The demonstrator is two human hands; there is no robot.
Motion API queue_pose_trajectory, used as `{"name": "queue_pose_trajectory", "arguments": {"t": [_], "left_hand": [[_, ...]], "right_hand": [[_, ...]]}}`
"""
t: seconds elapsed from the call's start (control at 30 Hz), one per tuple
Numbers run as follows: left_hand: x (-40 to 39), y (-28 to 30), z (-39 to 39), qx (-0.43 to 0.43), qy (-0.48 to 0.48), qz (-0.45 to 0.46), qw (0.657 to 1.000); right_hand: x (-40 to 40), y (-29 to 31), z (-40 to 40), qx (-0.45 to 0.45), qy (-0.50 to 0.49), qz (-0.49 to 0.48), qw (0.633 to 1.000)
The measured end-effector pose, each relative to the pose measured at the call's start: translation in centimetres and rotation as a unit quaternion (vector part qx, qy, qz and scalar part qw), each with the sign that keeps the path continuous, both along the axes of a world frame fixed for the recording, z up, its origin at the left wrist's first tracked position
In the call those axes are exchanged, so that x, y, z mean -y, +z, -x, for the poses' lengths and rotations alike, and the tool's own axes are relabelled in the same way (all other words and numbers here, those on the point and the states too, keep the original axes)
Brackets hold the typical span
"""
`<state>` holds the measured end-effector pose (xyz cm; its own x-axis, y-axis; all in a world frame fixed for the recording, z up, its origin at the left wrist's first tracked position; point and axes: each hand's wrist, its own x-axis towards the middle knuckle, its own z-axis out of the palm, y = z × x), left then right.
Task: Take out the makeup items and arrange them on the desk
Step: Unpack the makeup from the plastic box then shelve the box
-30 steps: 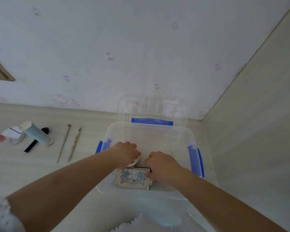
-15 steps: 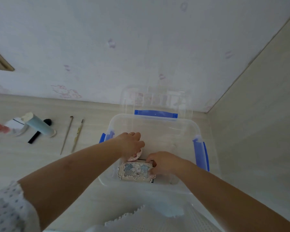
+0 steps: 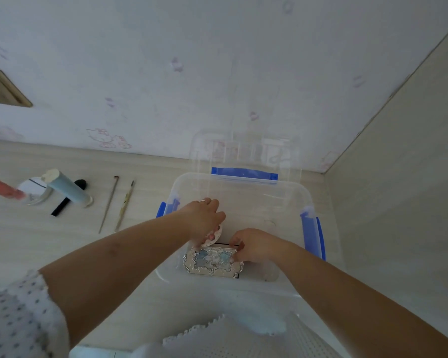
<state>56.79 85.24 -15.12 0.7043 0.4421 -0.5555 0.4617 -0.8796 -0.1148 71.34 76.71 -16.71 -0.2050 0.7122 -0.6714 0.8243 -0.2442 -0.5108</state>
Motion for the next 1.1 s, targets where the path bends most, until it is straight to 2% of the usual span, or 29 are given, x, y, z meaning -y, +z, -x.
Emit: {"name": "queue_pose_trajectory", "arguments": {"t": [0.17, 0.4, 0.53, 0.63, 0.73, 0.83, 0.93, 1.0, 1.1], "left_hand": [[0.4, 0.5, 0.3, -0.003, 0.035, 0.025, 0.999], [1.1, 1.7, 1.1, -0.001, 0.055, 0.016, 0.998], [1.4, 3.6, 1.1, 0.009, 0.068, -0.013, 0.998], [1.8, 5.5, 1.5, 0.047, 0.101, -0.039, 0.993], [2.6, 7.8, 2.4, 0.132, 0.185, -0.054, 0.972], [3.9, 10.1, 3.8, 0.247, 0.305, -0.045, 0.918], [5.1, 11.5, 5.5, 0.376, 0.424, -0.016, 0.823], [5.9, 11.9, 6.7, 0.445, 0.499, 0.034, 0.743], [6.9, 11.7, 8.0, 0.547, 0.584, 0.139, 0.584]], "right_hand": [[0.1, 0.3, 0.5, -0.01, 0.012, 0.001, 1.0], [0.4, 0.8, 0.9, -0.044, -0.013, 0.007, 0.999], [0.5, 0.8, 0.6, -0.075, -0.087, 0.015, 0.993], [0.2, 1.2, -0.1, -0.09, -0.109, -0.029, 0.99], [0.3, 2.4, -1.1, -0.121, -0.144, -0.082, 0.979], [0.3, 4.4, -2.1, -0.169, -0.209, -0.12, 0.956], [-0.3, 6.7, -2.6, -0.219, -0.27, -0.146, 0.926], [-0.6, 8.2, -2.7, -0.24, -0.297, -0.168, 0.909], [-0.4, 10.1, -2.1, -0.287, -0.33, -0.198, 0.877]]}}
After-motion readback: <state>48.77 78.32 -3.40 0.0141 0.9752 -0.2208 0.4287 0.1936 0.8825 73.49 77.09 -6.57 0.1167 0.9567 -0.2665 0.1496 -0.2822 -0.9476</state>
